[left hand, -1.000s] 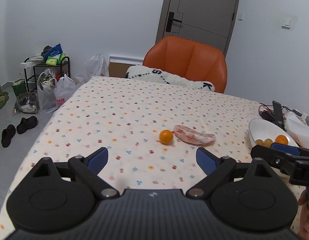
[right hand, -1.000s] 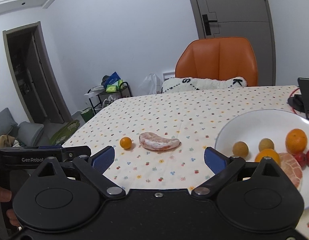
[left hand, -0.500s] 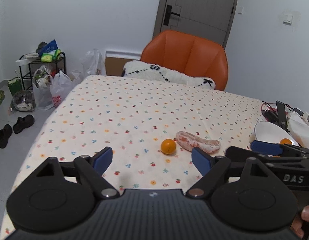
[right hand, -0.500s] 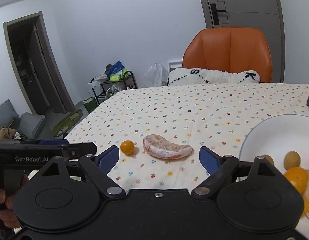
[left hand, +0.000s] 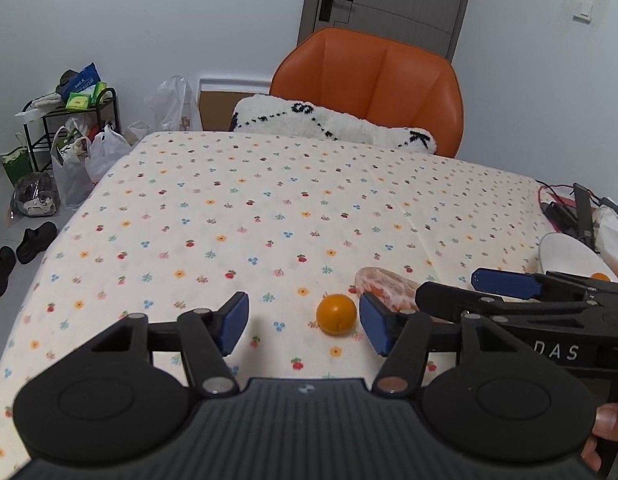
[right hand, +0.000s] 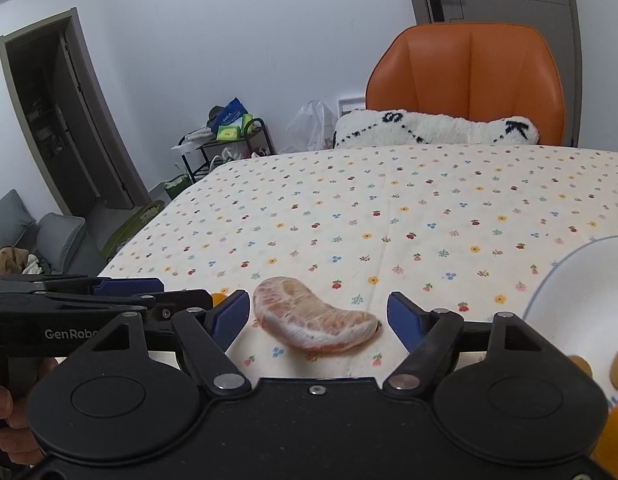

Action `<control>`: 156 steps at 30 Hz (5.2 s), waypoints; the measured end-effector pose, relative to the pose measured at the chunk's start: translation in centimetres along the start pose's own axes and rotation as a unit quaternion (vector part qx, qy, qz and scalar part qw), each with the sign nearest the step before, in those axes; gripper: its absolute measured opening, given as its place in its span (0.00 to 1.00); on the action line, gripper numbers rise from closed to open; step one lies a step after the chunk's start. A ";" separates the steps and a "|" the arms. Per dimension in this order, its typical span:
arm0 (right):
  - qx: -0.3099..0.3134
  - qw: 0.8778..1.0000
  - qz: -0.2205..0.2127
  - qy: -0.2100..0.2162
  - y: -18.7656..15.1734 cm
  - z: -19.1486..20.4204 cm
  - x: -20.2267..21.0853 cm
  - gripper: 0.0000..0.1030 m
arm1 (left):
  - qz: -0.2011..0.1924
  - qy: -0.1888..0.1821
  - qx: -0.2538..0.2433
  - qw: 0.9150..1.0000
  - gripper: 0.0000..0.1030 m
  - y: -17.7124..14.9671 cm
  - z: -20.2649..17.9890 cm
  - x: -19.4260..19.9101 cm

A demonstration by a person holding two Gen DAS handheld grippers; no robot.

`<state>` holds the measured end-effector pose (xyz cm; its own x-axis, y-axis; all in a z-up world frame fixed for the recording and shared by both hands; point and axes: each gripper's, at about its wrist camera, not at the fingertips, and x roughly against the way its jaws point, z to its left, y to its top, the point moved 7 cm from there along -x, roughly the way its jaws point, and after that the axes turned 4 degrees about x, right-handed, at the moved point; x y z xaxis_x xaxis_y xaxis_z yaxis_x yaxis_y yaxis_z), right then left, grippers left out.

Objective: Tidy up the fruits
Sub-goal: 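Lower left tool around small orange while right tool straddles pink pomelo segment, then close left tool on small orange while right tool closes on pomelo segment, then carry small orange and pomelo segment over the white plate with both tools, then open left tool over plate while right tool releases pomelo segment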

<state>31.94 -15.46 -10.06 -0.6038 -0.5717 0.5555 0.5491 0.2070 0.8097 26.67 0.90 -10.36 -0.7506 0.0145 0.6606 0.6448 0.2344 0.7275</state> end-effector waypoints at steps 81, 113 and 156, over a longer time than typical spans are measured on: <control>0.061 0.998 -0.011 -0.008 -2.0 4.6 4.5 0.37 | -0.043 -0.023 0.011 0.999 0.22 -1.9 1.2 6.2; -0.018 0.991 -0.078 -0.107 -2.8 -6.0 13.7 0.37 | -0.049 -0.124 -0.077 0.988 0.22 -1.2 -13.9 5.1; -0.094 0.968 -0.098 -0.211 -4.2 -14.4 15.9 0.37 | -0.008 -0.138 -0.102 0.985 0.35 -2.4 -19.7 0.3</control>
<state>28.37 -36.89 -7.34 -0.8677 -0.2030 0.4538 0.4709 -0.0431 0.8811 27.78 -18.79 -8.23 -0.7530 0.2832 0.5940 0.6276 0.0378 0.7776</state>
